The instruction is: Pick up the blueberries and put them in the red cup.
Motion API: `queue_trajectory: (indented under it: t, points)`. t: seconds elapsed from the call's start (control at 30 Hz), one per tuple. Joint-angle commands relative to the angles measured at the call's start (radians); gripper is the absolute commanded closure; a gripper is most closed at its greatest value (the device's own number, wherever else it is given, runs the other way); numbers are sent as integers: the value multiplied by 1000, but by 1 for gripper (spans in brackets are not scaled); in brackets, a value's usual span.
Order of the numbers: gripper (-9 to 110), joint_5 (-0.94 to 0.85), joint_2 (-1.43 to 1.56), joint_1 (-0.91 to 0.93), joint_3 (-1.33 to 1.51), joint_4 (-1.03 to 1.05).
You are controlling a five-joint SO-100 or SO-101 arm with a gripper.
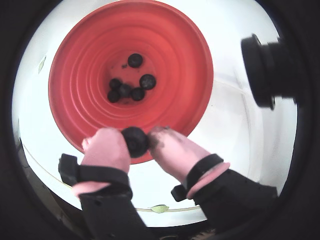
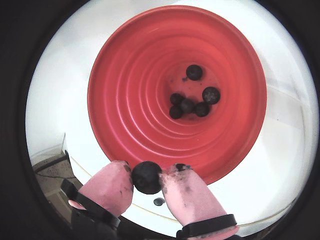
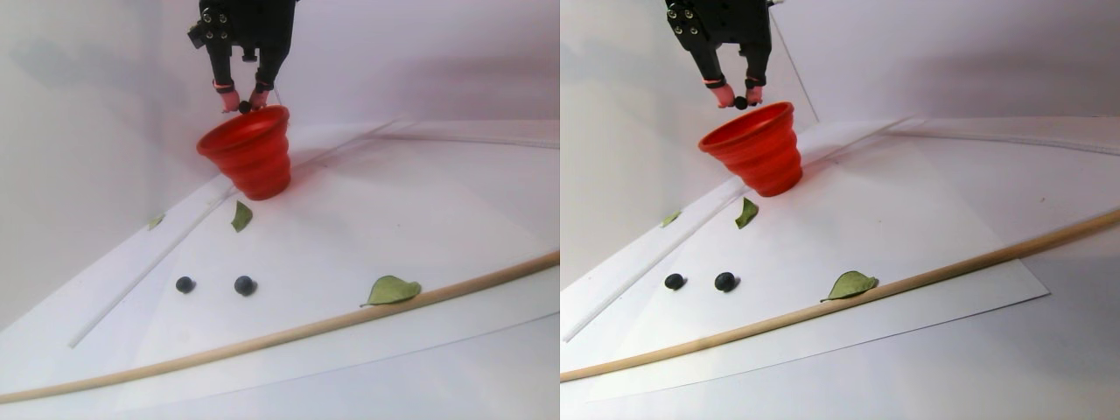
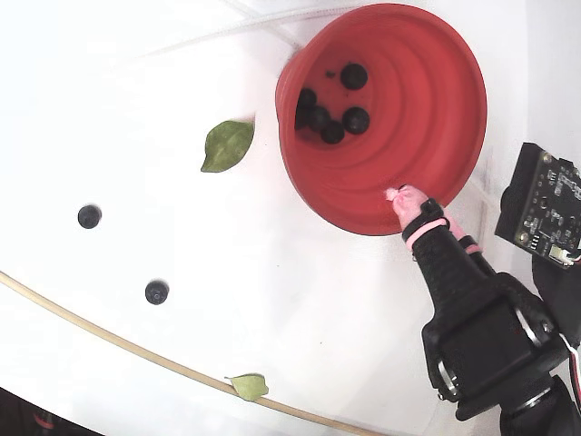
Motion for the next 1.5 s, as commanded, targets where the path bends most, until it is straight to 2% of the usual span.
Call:
queue_trajectory:
  t: [0.0, 0.6, 1.47]
  points:
    - [91, -8, -8, -5, -71, -43]
    - [86, -25, -32, -28, -55, -117]
    - [87, -48, 140, -186, 34, 86]
